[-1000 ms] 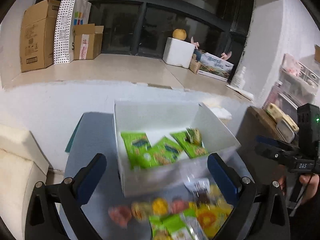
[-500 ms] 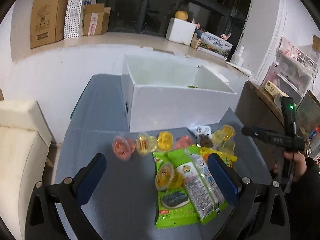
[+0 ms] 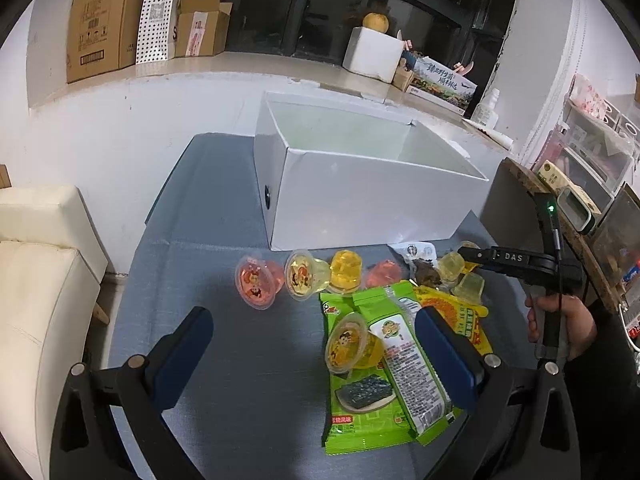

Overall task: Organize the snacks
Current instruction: 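Grasp a pink jelly cup with the left gripper while the right gripper grasps a clear jelly cup, then drop both jelly cups into the white box and open both grippers, then grasp a yellow jelly cup with the left gripper while the right gripper grasps a clear jelly cup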

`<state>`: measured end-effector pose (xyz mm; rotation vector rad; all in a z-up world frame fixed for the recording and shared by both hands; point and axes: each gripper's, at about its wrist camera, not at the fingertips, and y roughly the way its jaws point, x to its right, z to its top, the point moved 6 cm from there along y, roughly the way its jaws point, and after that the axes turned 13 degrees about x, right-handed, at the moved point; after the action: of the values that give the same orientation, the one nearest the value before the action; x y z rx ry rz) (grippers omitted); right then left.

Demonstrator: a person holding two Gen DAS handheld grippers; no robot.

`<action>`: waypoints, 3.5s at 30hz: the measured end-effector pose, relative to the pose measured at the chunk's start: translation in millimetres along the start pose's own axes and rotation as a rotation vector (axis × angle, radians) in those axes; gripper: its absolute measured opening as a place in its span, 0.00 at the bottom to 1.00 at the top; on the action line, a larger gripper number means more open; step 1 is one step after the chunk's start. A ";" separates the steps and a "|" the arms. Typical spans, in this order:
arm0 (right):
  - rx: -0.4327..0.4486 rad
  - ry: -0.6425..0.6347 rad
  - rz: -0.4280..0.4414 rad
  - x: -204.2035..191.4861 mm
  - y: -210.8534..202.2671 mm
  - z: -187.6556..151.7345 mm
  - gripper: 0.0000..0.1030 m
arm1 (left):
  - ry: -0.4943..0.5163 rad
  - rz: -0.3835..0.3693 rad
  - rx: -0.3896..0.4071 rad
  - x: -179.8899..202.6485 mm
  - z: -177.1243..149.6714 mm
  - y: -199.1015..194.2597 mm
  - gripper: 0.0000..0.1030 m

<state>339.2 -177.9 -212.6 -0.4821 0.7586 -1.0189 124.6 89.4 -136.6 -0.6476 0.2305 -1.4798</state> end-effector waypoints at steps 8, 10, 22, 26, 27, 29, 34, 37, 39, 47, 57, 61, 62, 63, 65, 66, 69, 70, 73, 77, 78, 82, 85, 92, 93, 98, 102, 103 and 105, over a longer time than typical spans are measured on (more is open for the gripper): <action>0.051 0.005 0.054 -4.5 -35.0 11.4 0.48 | 0.005 0.008 -0.025 -7.5 0.2 22.5 1.00; 0.087 -0.018 0.072 -11.1 -53.5 16.4 0.48 | 0.009 0.010 -0.042 -13.7 1.6 36.5 1.00; 0.159 -0.076 0.156 -47.4 -107.3 7.7 0.48 | 0.067 -0.044 -0.135 -39.0 -5.9 97.0 0.96; 0.149 -0.073 0.162 -49.7 -94.3 -1.2 0.48 | 0.087 -0.100 -0.153 -40.4 -9.8 101.9 0.63; 0.146 -0.073 0.162 -55.6 -87.0 -1.7 0.48 | 0.096 -0.099 -0.167 -42.0 -11.5 104.3 0.55; 0.144 -0.078 0.168 -58.0 -86.2 -4.3 0.48 | 0.115 -0.104 -0.175 -42.0 -15.4 105.6 0.49; 0.146 -0.091 0.178 -65.9 -88.5 -4.8 0.48 | 0.089 -0.134 -0.137 -41.7 -11.3 87.2 0.49; 0.156 -0.108 0.186 -72.7 -90.7 0.3 0.48 | 0.094 -0.141 -0.094 -37.0 0.1 67.6 0.49; 0.166 -0.125 0.192 -78.5 -91.5 6.6 0.48 | 0.110 -0.158 -0.050 -28.6 16.3 53.5 0.49; 0.215 -0.244 0.208 -120.3 -70.4 77.8 0.48 | 0.169 -0.207 0.084 26.8 123.5 60.9 0.49; 0.145 -0.258 0.135 -119.1 -7.9 135.7 0.53 | 0.162 -0.156 -0.009 54.6 154.3 141.9 0.59; 0.149 -0.239 0.097 -106.6 -2.8 133.3 0.96 | 0.131 -0.127 0.009 47.7 151.9 144.5 1.00; 0.155 -0.237 0.094 -104.4 -3.5 132.7 0.96 | 0.128 -0.126 0.012 45.3 151.7 142.7 1.00; 0.157 -0.237 0.084 -102.1 -4.0 131.9 0.96 | 0.130 -0.111 0.008 42.7 151.2 141.8 1.00; 0.151 -0.229 0.082 -99.8 -4.2 131.7 0.96 | 0.129 -0.097 0.007 40.1 151.2 140.1 1.00; 0.151 -0.221 0.084 -98.8 -5.0 132.0 0.96 | 0.126 -0.101 0.009 39.3 152.0 138.1 1.00; 0.157 -0.208 0.090 -99.1 -11.0 132.2 0.96 | 0.112 -0.097 0.020 36.7 153.7 131.5 1.00; 0.165 -0.213 0.083 -99.7 -14.3 132.1 0.99 | 0.109 -0.098 0.022 36.0 153.6 128.7 1.00; 0.193 -0.225 0.073 -101.9 -25.0 132.3 1.00 | 0.102 -0.098 0.029 35.2 152.6 119.5 1.00; 0.221 -0.231 0.064 -104.3 -41.7 130.2 1.00 | 0.109 -0.098 0.057 37.5 149.6 97.8 1.00; 0.230 -0.234 0.060 -104.9 -47.5 128.7 1.00 | 0.107 -0.105 0.067 38.7 147.7 89.6 1.00; 0.269 -0.274 0.050 -109.6 -72.2 115.6 1.00 | 0.110 -0.119 0.100 42.5 133.2 56.2 1.00; 0.280 -0.287 0.083 -110.3 -90.4 97.2 1.00 | 0.087 -0.119 0.117 40.5 115.6 31.4 1.00; 0.228 -0.261 0.107 -93.2 -110.0 31.5 1.00 | 0.044 -0.092 0.091 28.2 58.9 -4.0 1.00; 0.212 -0.257 0.102 -89.4 -108.4 22.3 1.00 | 0.042 -0.083 0.081 26.5 51.2 -5.9 1.00; 0.130 -0.245 0.065 -69.9 -87.8 -16.6 1.00 | 0.023 -0.061 0.034 19.0 22.1 -9.3 1.00; 0.089 -0.253 0.032 -55.5 -67.6 -32.7 1.00 | 0.013 -0.062 0.011 15.9 8.4 -8.9 1.00; 0.079 -0.230 0.041 -51.4 -60.9 -34.5 1.00 | 0.010 -0.061 0.004 15.5 5.8 -7.7 1.00; 0.059 -0.190 0.053 -45.0 -52.9 -37.2 1.00 | 0.007 -0.066 -0.005 16.0 0.8 -6.1 1.00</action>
<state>266.7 -162.7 -186.0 -0.4984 0.5674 -0.9292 121.6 74.4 -128.8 -0.6595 0.2208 -1.5453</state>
